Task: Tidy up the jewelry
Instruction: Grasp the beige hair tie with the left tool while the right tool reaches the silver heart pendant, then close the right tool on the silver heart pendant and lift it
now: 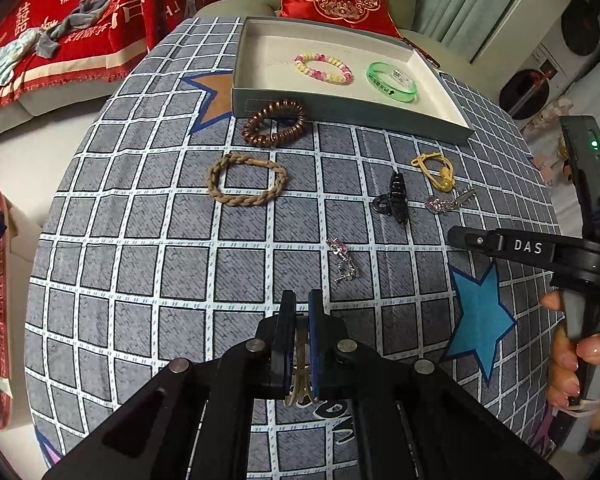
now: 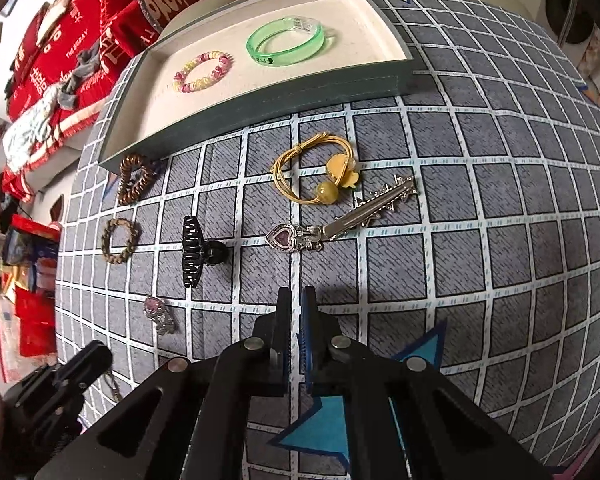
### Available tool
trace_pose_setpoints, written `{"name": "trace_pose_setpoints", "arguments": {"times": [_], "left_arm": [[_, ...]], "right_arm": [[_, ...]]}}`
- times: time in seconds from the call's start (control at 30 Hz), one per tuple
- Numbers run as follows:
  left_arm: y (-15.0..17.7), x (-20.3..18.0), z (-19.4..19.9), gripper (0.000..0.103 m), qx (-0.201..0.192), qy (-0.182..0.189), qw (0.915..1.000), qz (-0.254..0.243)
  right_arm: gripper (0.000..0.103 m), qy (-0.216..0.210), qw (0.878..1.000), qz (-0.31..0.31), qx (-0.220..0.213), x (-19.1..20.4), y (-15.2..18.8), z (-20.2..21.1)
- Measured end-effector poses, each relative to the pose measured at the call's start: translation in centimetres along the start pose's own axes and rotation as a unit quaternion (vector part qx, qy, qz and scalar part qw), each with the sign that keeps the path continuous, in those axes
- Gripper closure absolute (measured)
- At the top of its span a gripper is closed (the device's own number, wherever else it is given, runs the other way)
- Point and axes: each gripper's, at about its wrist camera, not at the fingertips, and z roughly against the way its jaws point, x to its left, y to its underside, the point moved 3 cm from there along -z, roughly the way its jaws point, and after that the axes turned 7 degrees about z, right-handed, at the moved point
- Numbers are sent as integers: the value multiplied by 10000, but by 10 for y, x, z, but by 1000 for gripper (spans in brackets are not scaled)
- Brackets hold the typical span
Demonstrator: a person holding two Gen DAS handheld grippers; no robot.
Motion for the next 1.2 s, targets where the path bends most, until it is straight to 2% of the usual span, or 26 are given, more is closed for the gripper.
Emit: {"name": "trace_pose_setpoints", "arguments": {"times": [0.07, 0.13, 0.2, 0.23, 0.5, 0.67, 0.7, 0.8, 0.87, 0.9, 0.93, 1.2], "left_arm": [[0, 0, 0, 82, 2, 4, 10000, 15], [0, -1, -1, 82, -2, 9, 10000, 22], [1, -2, -1, 82, -7, 12, 10000, 10], [1, -2, -1, 82, -8, 9, 10000, 0], [4, 0, 1, 82, 7, -26, 10000, 16], [5, 0, 4, 82, 1, -28, 10000, 7], [5, 0, 4, 82, 1, -27, 10000, 11], [5, 0, 6, 82, -13, -18, 10000, 19], [5, 1, 7, 82, -24, -8, 10000, 28], [5, 1, 8, 82, -29, -8, 10000, 31], [5, 2, 9, 82, -36, -5, 10000, 36], [3, 2, 9, 82, -56, -36, 10000, 21]], "right_arm": [[91, 30, 10000, -57, 21, -2, -1, -3], [75, 56, 9999, -104, 8, -4, -2, -4], [65, 67, 9999, -120, -75, -3, -5, -4], [64, 115, 9998, -97, -107, -2, -7, -4], [64, 259, 9989, -279, -277, 2, -25, -11], [67, 896, 9954, 296, -168, 25, -31, -20], [68, 919, 9951, 330, -167, 26, -31, -21], [68, 842, 9958, 298, -180, 25, -29, -19], [70, 589, 9979, 156, -211, 21, -26, -16], [86, 469, 9986, 95, -214, 14, -19, -12], [91, 391, 9991, 19, -182, 10, -17, -10], [91, 105, 9994, -228, -220, -6, -8, 2]]}}
